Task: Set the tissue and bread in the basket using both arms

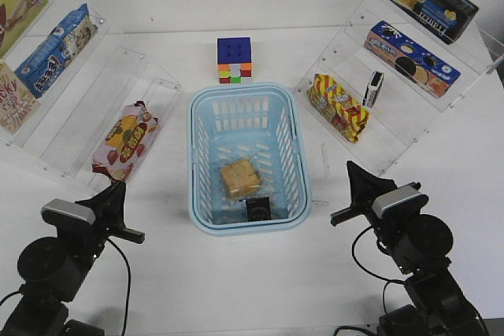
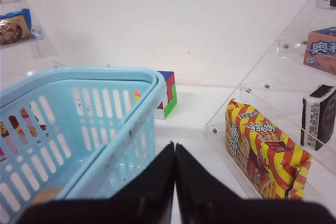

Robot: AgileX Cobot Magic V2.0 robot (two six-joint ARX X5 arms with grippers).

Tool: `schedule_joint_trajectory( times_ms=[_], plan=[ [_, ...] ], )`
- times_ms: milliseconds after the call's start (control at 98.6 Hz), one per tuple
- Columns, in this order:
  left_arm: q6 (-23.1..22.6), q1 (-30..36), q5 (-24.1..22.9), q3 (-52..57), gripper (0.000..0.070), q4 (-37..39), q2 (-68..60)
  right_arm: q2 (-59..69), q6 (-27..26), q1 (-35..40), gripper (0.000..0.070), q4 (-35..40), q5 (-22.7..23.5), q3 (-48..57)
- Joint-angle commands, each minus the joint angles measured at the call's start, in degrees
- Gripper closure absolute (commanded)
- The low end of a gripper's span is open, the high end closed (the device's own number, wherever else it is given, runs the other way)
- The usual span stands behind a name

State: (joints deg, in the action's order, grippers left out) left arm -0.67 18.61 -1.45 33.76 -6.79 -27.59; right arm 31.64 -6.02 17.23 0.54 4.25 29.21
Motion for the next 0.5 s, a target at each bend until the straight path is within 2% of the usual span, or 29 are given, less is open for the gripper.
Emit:
schedule_joint_trajectory(
  times_ms=[0,223,324,416,487],
  plan=[
    [0.3,0.1,0.1,1.2,0.0699,0.9,1.0,0.3,-0.4,0.3,0.07,-1.0,-0.2,0.6],
    [0.0,0.1,0.1,1.2,0.0699,0.9,5.0,0.3,-0.4,0.3,0.07,-1.0,-0.2,0.6],
    [-0.6,-0.1,-2.4,0.7,0.0699,1.0,7.7,0.3,-0.4,0.3,0.07,-1.0,-0.2,0.6],
    [-1.2,-1.8,-4.9,-3.8,0.0699,5.2,11.1,0.3,-0.4,0.3,0.07,-1.0,-0.2,0.6],
    [-1.6,-4.3,-5.0,-9.4,0.0699,8.5,14.6,0.3,-0.4,0.3,0.07,-1.0,-0.2,0.6]
  ],
)
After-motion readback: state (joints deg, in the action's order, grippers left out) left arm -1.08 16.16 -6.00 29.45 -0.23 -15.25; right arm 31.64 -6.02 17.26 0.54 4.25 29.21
